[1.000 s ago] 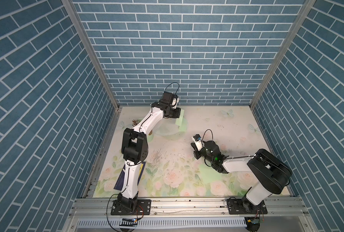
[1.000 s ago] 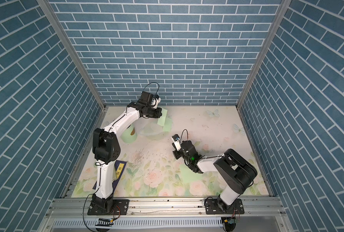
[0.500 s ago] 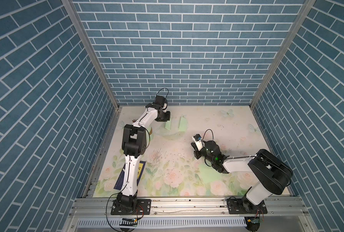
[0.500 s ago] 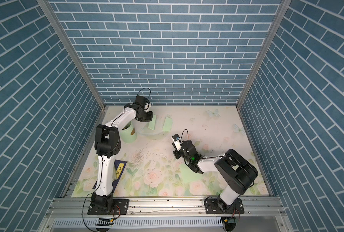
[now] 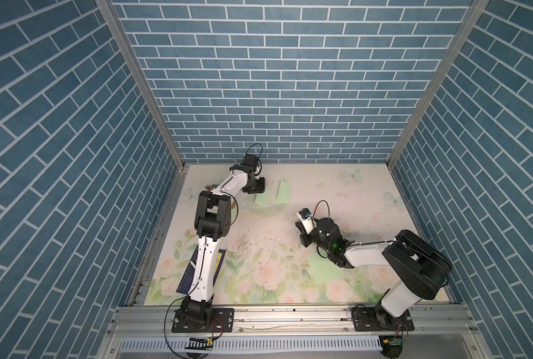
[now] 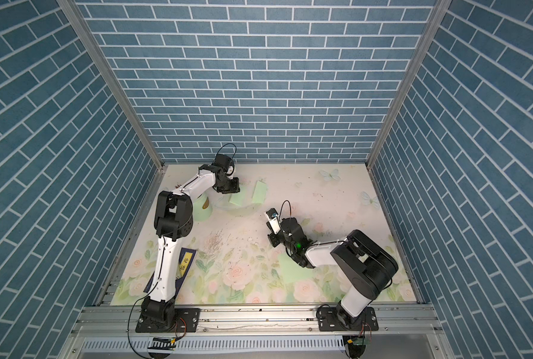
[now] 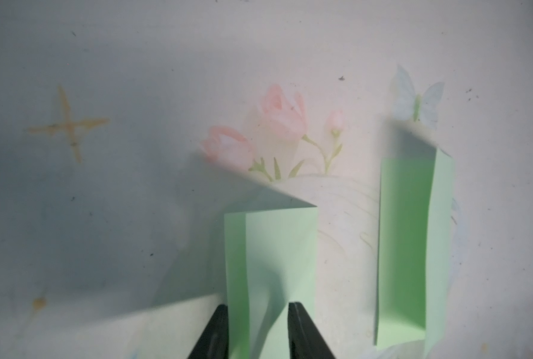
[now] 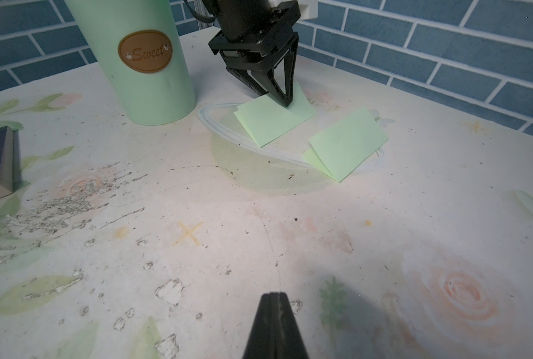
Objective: Fold the square paper along the opposite sides
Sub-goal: Place the paper at the center of the board, then move the paper at the center of the board.
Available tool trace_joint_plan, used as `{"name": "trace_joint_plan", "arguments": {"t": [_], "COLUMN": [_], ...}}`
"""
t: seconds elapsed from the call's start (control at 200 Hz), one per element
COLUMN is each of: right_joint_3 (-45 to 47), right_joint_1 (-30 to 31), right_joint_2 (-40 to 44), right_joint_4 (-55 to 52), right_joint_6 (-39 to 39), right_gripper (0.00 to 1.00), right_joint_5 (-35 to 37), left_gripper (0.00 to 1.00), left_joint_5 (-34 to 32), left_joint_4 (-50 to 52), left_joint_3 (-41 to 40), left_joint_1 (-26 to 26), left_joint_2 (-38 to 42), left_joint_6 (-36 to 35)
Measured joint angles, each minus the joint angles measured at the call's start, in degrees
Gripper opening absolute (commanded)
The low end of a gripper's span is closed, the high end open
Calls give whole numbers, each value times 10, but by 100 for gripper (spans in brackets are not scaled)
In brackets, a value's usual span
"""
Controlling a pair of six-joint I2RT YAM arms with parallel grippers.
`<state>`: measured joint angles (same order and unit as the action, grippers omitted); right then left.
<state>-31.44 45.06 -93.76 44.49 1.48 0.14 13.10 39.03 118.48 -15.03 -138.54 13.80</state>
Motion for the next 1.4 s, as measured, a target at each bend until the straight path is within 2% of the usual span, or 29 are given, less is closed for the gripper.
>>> {"name": "trace_joint_plan", "arguments": {"t": [0.165, 0.325, 0.4, 0.525, 0.655, 0.805, 0.915, 1.01, 1.125, 1.25, 1.4], "right_joint_3": [-8, -28, -53, -110, -120, -72, -33, 1, 9, 2, -45], "right_joint_1": [0, -1, -1, -1, 12, 91, 148, 175, 188, 190, 170], "right_joint_2": [-2, -2, 0, 22, 83, 166, 188, 188, 181, 158, 82], "right_joint_4": [-5, -40, -95, -238, -400, -577, -661, -676, -653, -626, -564], "right_joint_6": [0, -5, 0, 36, 110, 228, 311, 369, 402, 407, 391], "right_gripper": [0, 30, 35, 35, 33, 32, 32, 32, 32, 32, 31], "right_joint_5": [-1, 2, 10, 35, 81, 141, 157, 171, 187, 201, 208], "left_gripper": [62, 89, 100, 100, 100, 100, 100, 100, 100, 100, 100], "left_joint_5": [-2, -13, -21, -47, -92, -141, -155, -153, -150, -150, -155], "left_joint_4": [-3, -16, -19, -37, -68, -120, -160, -184, -191, -193, -201], "left_joint_3": [0, -10, -21, -62, -147, -245, -329, -399, -463, -496, -511], "left_joint_1": [0, 0, 0, -3, -18, -73, -124, -150, -149, -146, -146], "left_joint_2": [0, 3, 12, 66, 192, 343, 412, 434, 436, 445, 485], "left_joint_6": [17, 35, 48, 74, 102, 128, 142, 152, 161, 165, 168]}}
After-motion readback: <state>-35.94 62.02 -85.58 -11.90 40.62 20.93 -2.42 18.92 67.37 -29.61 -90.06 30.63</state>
